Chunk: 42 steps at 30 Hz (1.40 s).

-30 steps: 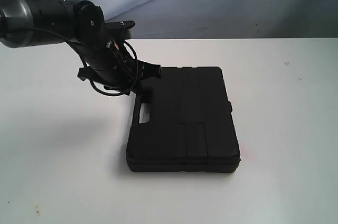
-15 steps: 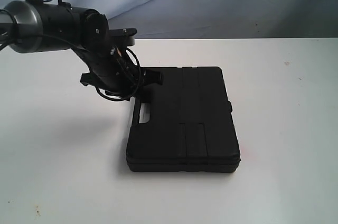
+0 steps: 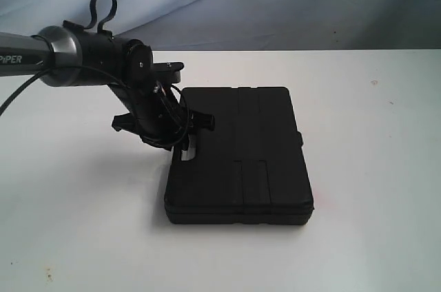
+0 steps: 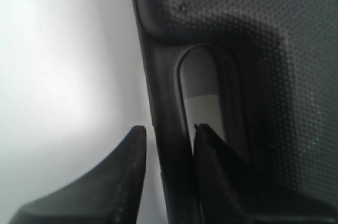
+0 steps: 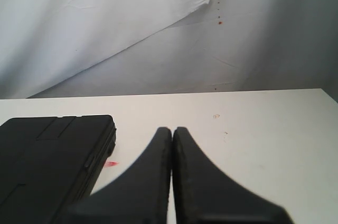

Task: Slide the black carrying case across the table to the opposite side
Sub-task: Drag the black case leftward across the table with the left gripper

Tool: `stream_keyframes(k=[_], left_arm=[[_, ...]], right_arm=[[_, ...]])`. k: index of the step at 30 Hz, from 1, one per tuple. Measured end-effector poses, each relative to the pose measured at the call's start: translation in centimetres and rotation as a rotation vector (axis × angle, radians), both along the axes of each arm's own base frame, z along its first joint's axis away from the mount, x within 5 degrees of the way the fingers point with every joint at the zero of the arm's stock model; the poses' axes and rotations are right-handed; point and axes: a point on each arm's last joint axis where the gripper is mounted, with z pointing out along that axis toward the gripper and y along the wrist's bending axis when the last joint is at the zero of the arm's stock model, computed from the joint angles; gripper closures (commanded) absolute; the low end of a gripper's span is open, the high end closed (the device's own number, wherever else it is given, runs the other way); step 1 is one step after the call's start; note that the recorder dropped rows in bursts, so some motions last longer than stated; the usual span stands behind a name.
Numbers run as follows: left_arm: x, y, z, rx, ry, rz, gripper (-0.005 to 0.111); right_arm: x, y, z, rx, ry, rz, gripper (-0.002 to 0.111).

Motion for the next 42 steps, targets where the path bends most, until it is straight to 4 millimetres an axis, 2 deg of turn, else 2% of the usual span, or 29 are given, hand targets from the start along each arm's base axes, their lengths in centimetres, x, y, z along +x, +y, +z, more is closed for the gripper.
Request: stream_keyframes(k=[12,17,31,42], left_arm=[[0.2,-0.1,-1.2,-0.002,0.013,0.009,0.078],[0.2,-0.2,-1.2,-0.009,0.014,0.023,0.106],[0.4,0.1,-1.2,-0.013,0.008,0.04,0.107],[1.4,3.5,-1.3,0.019,0.058,0.05,0.107]], right_arm=[[0.0,0.0,0.0,0.0,0.0,0.0,0.108],[0.0,0.0,0.0,0.0,0.0,0.0,0.108],[0.0,0.0,0.0,0.0,0.0,0.0,0.108],[0.0,0.0,0.0,0.0,0.0,0.0,0.108]])
